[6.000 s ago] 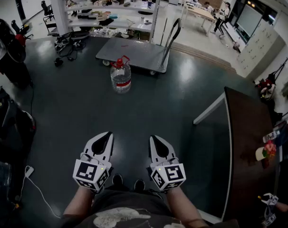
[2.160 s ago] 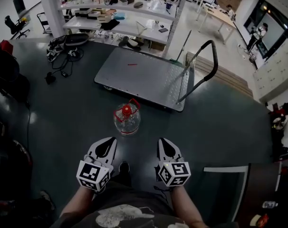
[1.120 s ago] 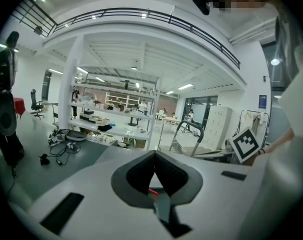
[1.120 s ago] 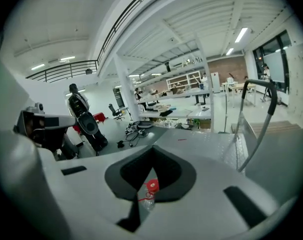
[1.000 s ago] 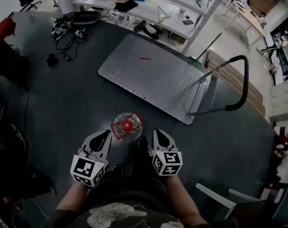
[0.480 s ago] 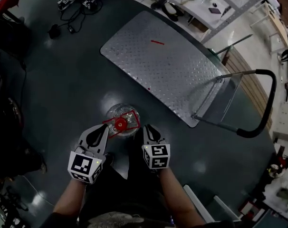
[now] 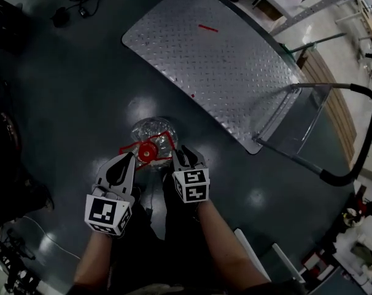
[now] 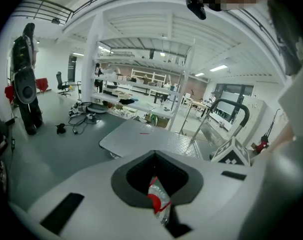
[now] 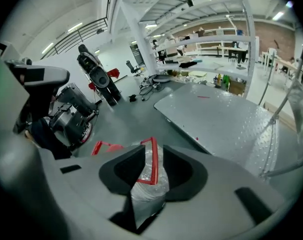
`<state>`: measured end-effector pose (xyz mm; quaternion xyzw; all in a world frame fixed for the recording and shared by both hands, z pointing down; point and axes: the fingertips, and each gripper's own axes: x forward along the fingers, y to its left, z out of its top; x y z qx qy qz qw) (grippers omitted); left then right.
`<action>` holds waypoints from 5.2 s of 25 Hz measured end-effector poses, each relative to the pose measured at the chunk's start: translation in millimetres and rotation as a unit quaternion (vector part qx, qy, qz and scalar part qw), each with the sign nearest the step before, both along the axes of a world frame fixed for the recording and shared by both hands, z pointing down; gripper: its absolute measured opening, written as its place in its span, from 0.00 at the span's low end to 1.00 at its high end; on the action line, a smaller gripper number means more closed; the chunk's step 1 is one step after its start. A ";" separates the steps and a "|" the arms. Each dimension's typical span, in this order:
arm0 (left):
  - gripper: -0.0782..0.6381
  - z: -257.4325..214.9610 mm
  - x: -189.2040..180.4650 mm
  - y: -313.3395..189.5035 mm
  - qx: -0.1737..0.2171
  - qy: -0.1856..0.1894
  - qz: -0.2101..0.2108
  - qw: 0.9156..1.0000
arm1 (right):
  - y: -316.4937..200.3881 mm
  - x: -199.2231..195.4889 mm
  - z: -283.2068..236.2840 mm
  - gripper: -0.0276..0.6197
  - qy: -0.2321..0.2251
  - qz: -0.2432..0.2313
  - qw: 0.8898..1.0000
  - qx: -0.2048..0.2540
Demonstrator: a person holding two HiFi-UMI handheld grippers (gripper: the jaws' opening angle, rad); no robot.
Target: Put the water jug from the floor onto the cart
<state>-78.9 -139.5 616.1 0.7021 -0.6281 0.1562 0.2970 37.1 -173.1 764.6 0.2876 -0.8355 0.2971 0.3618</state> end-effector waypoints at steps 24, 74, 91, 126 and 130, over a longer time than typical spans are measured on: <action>0.12 56.0 0.0 23.3 -0.028 0.010 -0.020 0.999 | 6.4 -22.7 81.1 0.10 0.111 -0.062 0.992 -0.002; 0.12 -173.6 14.3 -89.8 0.093 -0.040 -0.011 0.995 | -99.0 57.4 -250.6 0.11 -0.019 0.009 0.994 0.111; 0.12 -148.9 -49.7 -252.6 0.071 -0.027 0.084 0.994 | -235.5 53.1 -247.6 0.12 0.026 0.132 0.986 0.102; 0.12 -132.0 0.0 -437.0 0.043 -0.028 0.091 0.995 | -477.6 91.8 -183.2 0.12 0.026 0.159 0.985 0.057; 0.12 -128.5 11.5 -446.9 0.041 -0.031 0.087 0.995 | -492.4 112.1 -174.9 0.12 0.025 0.161 0.985 0.052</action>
